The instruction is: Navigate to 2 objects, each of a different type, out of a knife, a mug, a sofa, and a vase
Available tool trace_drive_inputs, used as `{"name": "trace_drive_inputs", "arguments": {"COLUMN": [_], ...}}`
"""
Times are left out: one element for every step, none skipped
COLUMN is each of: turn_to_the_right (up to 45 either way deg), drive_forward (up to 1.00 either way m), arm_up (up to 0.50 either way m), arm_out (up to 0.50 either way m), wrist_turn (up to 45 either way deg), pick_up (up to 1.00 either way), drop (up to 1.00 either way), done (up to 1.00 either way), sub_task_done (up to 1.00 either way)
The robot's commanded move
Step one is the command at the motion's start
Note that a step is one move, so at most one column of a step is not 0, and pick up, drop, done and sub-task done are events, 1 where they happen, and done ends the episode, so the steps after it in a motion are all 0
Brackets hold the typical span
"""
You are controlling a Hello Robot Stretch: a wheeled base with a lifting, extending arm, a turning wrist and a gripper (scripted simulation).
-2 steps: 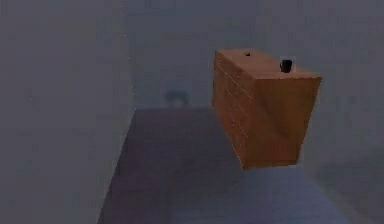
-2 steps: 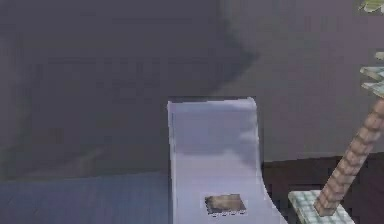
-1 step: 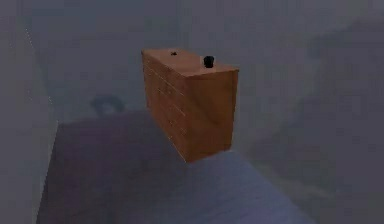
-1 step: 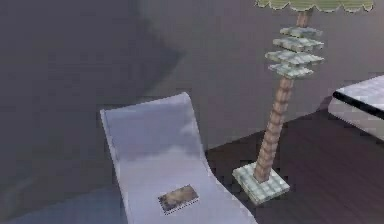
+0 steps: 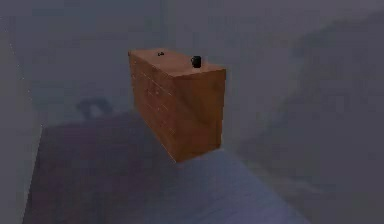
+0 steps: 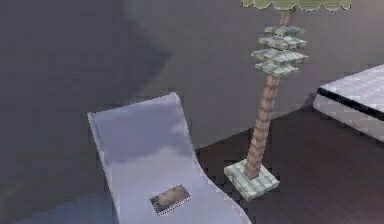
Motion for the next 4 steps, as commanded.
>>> {"name": "trace_drive_inputs", "arguments": {"turn_to_the_right": [0.0, 0.0, 0.0, -45.0], "drive_forward": [1.0, 0.15, 0.0, 0.0], "arm_up": [0.0, 0.0, 0.0, 0.0], "arm_out": [0.0, 0.0, 0.0, 0.0], "wrist_turn": [0.0, 0.0, 0.0, 0.0], "pick_up": [0.0, 0.0, 0.0, 0.0], "drop": [0.0, 0.0, 0.0, 0.0], "done": [0.0, 0.0, 0.0, 0.0], "sub_task_done": [0.0, 0.0, 1.0, 0.0]}}
